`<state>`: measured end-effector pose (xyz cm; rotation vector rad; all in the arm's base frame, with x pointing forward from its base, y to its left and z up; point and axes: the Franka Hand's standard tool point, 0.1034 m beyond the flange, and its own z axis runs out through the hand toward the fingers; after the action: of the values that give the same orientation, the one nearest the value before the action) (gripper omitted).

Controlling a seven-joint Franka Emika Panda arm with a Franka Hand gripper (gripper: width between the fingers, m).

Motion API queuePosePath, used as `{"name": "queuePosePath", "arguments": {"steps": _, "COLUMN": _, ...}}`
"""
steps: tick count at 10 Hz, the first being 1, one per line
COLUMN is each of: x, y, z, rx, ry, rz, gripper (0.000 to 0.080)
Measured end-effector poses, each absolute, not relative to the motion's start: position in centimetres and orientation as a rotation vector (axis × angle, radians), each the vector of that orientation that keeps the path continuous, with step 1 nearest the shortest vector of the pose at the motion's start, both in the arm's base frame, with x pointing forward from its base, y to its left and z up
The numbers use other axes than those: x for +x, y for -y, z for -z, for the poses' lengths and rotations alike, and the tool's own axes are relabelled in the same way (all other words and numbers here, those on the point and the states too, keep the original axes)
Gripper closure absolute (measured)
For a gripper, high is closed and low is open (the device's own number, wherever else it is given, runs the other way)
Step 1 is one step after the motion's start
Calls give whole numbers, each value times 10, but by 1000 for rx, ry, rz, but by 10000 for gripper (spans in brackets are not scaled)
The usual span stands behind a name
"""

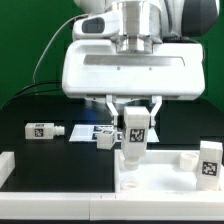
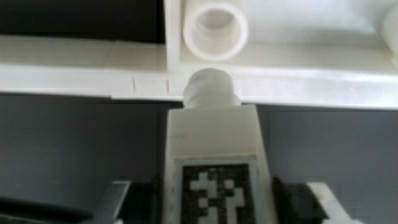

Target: Assemble square table

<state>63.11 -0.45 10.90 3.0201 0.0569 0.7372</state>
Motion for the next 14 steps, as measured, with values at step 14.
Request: {"name": "queuePosePath", "arguments": {"steps": 14, "x": 623, "y": 1, "z": -74, "rx": 2981, "ry": -58, "rz": -755, "gripper": 515}}
